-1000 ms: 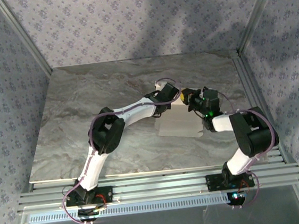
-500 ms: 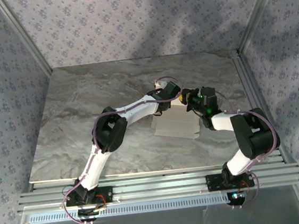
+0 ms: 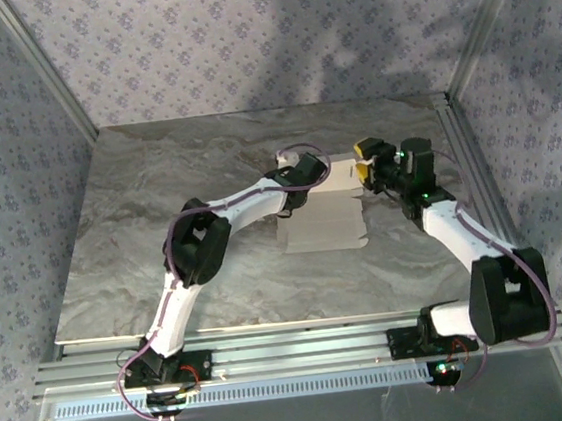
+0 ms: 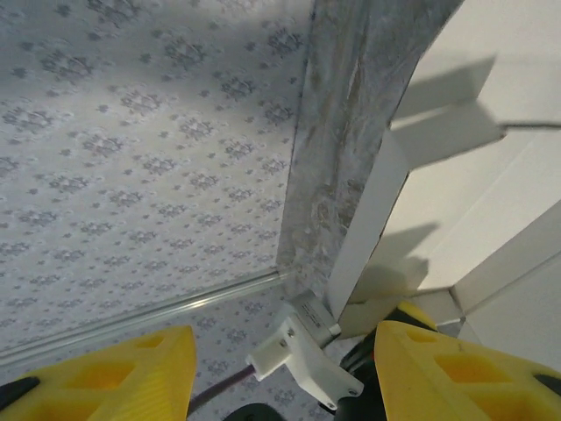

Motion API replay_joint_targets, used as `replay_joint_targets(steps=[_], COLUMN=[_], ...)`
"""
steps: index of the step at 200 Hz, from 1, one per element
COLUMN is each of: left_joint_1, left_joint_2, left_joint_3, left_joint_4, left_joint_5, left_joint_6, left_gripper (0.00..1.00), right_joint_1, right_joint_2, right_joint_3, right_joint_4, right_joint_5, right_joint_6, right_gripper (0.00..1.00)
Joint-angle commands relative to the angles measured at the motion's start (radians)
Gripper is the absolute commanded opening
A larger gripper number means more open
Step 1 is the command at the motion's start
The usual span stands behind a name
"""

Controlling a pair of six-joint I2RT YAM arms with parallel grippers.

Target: Fold the paper box

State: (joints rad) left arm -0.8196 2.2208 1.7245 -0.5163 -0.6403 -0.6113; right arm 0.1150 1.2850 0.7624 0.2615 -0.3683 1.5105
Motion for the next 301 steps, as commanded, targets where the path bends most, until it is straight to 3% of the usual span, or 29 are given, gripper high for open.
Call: replay_joint_targets(steps=[1,25,70,91,108,159,301], left_joint_1=[0.03,0.041,0.042,0.042,0.045,0.045,0.047], left_joint_2=[-0.048,-0.096,-0.174,-0.195,-0.198,-0.169,-0.107], left_joint_3=[-0.077,-0.142,-0.26,-0.295,-0.302,-0.277,-0.197], left_joint_4=[-0.066,-0.047,0.009,0.037,0.048,0.033,0.016], left_joint_5=[-0.068,-0.091,-0.111,-0.117,-0.125,-0.143,-0.144], left_joint_6=[0.05,0.066,0.099,0.116,0.126,0.098,0.077], left_gripper=[0.0,0.0,0.0,0.0,0.0,0.0,0.0], right_joint_1=[-0.025,-0.037,-0.007,0.028,0.047,0.103,0.083], right_joint_2=[-0.021,-0.001,0.152,0.28,0.367,0.473,0.618], right_joint_3=[-0.005,0.006,0.221,0.455,0.563,0.646,0.804], right_joint_4=[-0.13,-0.125,-0.303,-0.535,-0.655,-0.677,-0.752], right_joint_5=[-0.009,-0.016,-0.041,-0.059,-0.076,-0.055,-0.05], right_joint_6=[-0.022,-0.025,-0.165,-0.333,-0.362,-0.417,-0.682], right_gripper=[0.56,0.51,0.46,0.46,0.46,0.47,0.45])
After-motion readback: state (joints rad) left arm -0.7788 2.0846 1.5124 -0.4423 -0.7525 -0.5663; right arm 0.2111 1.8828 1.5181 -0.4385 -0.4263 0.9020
